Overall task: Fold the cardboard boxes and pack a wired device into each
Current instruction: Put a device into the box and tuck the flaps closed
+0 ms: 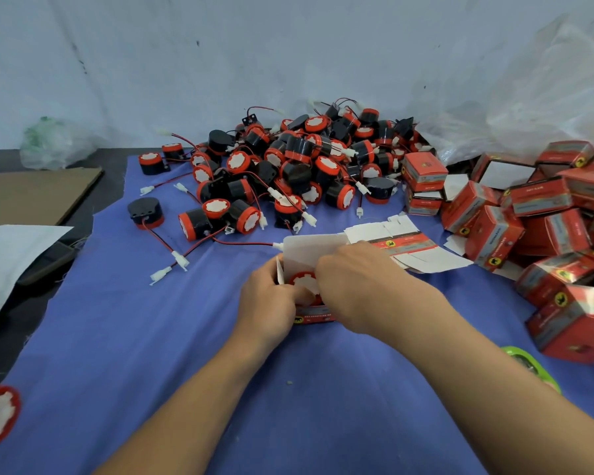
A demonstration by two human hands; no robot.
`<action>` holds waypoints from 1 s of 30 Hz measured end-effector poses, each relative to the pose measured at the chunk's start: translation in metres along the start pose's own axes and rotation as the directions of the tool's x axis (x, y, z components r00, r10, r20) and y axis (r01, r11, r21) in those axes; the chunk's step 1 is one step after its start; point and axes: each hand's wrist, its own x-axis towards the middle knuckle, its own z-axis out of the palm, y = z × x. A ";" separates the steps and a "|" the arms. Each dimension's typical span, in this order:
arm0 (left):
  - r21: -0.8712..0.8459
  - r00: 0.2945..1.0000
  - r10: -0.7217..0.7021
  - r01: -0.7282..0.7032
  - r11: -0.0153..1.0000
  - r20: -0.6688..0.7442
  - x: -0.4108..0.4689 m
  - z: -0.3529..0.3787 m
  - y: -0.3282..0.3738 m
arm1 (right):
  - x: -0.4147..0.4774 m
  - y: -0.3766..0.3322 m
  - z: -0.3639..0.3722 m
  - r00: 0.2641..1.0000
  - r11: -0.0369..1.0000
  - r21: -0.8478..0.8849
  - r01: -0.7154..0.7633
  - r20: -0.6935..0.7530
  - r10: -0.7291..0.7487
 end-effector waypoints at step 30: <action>0.040 1.000 0.012 -0.012 0.999 0.001 0.001 -0.001 0.000 | -0.004 0.011 0.082 0.601 -0.040 0.984 0.175 -0.074 0.796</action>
